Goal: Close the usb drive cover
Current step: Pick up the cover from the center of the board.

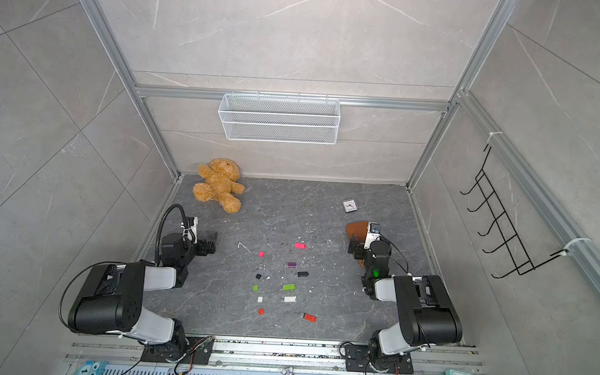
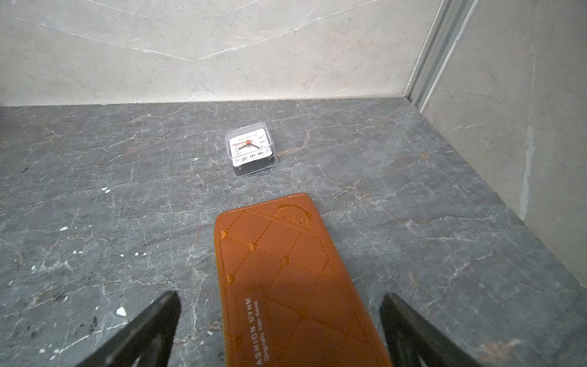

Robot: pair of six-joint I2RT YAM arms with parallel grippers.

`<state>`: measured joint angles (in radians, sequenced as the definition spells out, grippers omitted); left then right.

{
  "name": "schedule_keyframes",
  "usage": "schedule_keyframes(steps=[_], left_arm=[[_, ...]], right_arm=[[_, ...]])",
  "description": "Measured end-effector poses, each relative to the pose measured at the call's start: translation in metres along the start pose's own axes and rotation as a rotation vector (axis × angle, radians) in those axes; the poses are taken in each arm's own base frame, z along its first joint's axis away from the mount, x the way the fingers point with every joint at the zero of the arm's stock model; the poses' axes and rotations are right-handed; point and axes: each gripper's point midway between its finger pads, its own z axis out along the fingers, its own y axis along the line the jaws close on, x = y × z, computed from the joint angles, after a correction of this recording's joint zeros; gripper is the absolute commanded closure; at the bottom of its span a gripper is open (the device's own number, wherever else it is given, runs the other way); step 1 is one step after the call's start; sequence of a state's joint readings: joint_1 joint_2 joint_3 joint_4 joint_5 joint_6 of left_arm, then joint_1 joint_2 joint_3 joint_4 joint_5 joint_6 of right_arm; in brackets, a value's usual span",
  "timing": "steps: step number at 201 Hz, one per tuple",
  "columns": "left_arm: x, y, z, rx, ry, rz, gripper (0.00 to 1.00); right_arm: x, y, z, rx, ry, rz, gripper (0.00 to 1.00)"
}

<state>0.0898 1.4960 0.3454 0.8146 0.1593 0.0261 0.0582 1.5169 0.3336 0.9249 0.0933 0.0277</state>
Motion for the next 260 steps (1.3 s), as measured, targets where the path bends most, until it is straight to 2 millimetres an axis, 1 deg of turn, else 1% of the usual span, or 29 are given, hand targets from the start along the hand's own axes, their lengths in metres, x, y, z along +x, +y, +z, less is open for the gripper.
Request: schedule_keyframes(steps=[233,245,260], left_arm=[[0.0001,0.0,0.0,0.0,0.0,0.0,0.0],[0.0001,0.0,0.0,0.0,0.0,0.0,0.02],[0.0002,0.0001,0.0,0.0,0.001,-0.001,0.05]], right_arm=[[0.0,0.0001,0.0,0.0,0.0,0.0,0.0],[0.0,0.0001,0.0,0.0,0.0,0.0,0.0],[-0.0001,0.0007,0.0,-0.004,0.0,0.0,0.04]])
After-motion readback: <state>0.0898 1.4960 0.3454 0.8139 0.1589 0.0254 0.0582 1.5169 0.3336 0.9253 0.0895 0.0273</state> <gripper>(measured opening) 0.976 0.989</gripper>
